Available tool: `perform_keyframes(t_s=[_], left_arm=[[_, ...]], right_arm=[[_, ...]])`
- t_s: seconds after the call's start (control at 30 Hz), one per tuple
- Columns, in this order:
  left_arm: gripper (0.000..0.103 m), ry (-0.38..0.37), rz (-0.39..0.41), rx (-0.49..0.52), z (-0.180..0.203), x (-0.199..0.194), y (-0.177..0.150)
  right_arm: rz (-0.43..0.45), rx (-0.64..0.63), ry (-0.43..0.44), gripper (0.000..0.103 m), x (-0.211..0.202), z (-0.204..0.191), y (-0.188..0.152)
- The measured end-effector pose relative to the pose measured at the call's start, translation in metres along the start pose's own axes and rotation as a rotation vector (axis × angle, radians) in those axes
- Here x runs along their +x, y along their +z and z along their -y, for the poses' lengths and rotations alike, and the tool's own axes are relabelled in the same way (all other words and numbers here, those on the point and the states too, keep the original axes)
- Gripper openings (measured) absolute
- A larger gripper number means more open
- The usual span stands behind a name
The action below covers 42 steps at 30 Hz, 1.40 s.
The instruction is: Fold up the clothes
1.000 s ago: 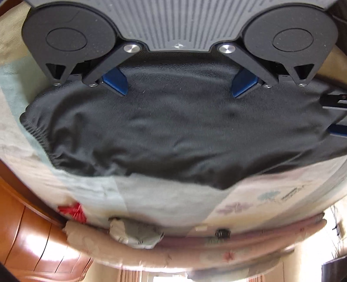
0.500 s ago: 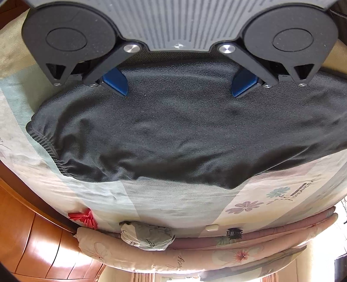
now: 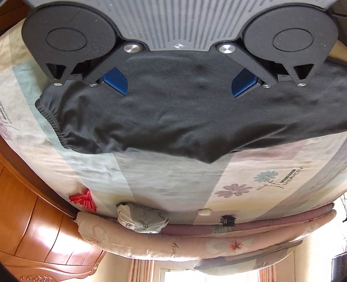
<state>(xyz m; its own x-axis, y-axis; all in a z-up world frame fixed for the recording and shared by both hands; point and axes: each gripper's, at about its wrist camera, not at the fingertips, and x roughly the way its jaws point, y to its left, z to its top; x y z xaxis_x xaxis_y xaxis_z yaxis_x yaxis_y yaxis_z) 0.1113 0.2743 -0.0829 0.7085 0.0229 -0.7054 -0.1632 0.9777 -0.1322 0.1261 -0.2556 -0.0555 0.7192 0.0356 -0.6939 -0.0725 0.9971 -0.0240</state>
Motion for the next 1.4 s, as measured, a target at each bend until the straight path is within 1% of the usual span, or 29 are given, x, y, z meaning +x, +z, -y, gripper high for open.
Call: perform_keyframes(t_s=[0.13, 0.2, 0.27, 0.33, 0.4, 0.47, 0.53, 0.63, 0.77, 0.8, 0.9, 0.97, 1.03, 1.07, 1.1, 1.13, 1.2, 1.3, 1.4], left_arm=[[0.071, -0.001, 0.018, 0.003, -0.008, 0.007, 0.005], [0.071, -0.002, 0.027, 0.004, -0.012, 0.011, 0.008], [0.071, 0.001, 0.058, 0.052, -0.007, -0.006, 0.006], [0.071, -0.029, 0.081, 0.121, 0.0, -0.026, -0.001], [0.071, -0.06, 0.078, 0.192, 0.007, -0.041, -0.012], [0.072, -0.108, 0.066, 0.25, 0.013, -0.05, -0.027], [0.072, -0.165, 0.026, 0.246, 0.015, -0.052, -0.042], [0.073, -0.175, -0.032, 0.188, 0.007, -0.043, -0.059], [0.073, -0.073, -0.015, 0.106, -0.014, -0.046, -0.055], [0.072, -0.039, -0.012, 0.08, -0.02, -0.048, -0.052], [0.072, -0.078, 0.014, 0.027, -0.032, -0.055, -0.045], [0.073, -0.14, 0.022, 0.023, -0.03, -0.056, -0.045], [0.076, -0.164, -0.007, 0.027, -0.025, -0.049, -0.049], [0.076, -0.142, -0.036, 0.027, -0.024, -0.043, -0.051], [0.075, -0.128, -0.031, 0.028, -0.024, -0.043, -0.053], [0.076, -0.116, -0.022, 0.029, -0.024, -0.043, -0.055], [0.076, -0.091, -0.018, -0.03, -0.03, -0.05, -0.051], [0.075, -0.077, 0.023, -0.115, -0.046, -0.067, -0.048], [0.076, -0.087, 0.036, -0.309, -0.072, -0.077, -0.05]], right_arm=[[0.007, -0.03, 0.025, 0.103, -0.004, -0.014, 0.003], [0.013, -0.045, 0.054, 0.103, -0.007, -0.02, 0.004], [0.013, -0.06, 0.084, 0.103, -0.007, -0.027, 0.004], [0.007, -0.076, 0.114, 0.103, -0.004, -0.035, 0.003], [-0.003, -0.09, 0.136, 0.103, 0.0, -0.044, 0.001], [-0.017, -0.099, 0.152, 0.103, 0.006, -0.052, -0.001], [-0.028, -0.105, 0.167, 0.103, 0.009, -0.059, -0.002], [-0.038, -0.114, 0.185, 0.103, 0.012, -0.065, -0.003], [-0.041, -0.109, 0.187, 0.103, 0.012, -0.066, -0.001], [-0.042, -0.104, 0.188, 0.103, 0.012, -0.066, -0.001], [-0.049, -0.086, 0.196, 0.103, 0.013, -0.065, -0.001], [-0.052, -0.083, 0.202, 0.103, 0.014, -0.066, -0.001], [-0.053, -0.087, 0.206, 0.103, 0.014, -0.068, -0.001], [-0.052, -0.09, 0.206, 0.103, 0.014, -0.069, -0.001], [-0.051, -0.092, 0.207, 0.103, 0.013, -0.069, -0.001], [-0.05, -0.094, 0.207, 0.103, 0.013, -0.07, 0.0], [-0.044, -0.09, 0.21, 0.103, 0.012, -0.069, 0.001], [-0.043, -0.07, 0.224, 0.103, 0.012, -0.067, 0.002], [-0.049, -0.052, 0.239, 0.103, 0.014, -0.068, 0.003]])
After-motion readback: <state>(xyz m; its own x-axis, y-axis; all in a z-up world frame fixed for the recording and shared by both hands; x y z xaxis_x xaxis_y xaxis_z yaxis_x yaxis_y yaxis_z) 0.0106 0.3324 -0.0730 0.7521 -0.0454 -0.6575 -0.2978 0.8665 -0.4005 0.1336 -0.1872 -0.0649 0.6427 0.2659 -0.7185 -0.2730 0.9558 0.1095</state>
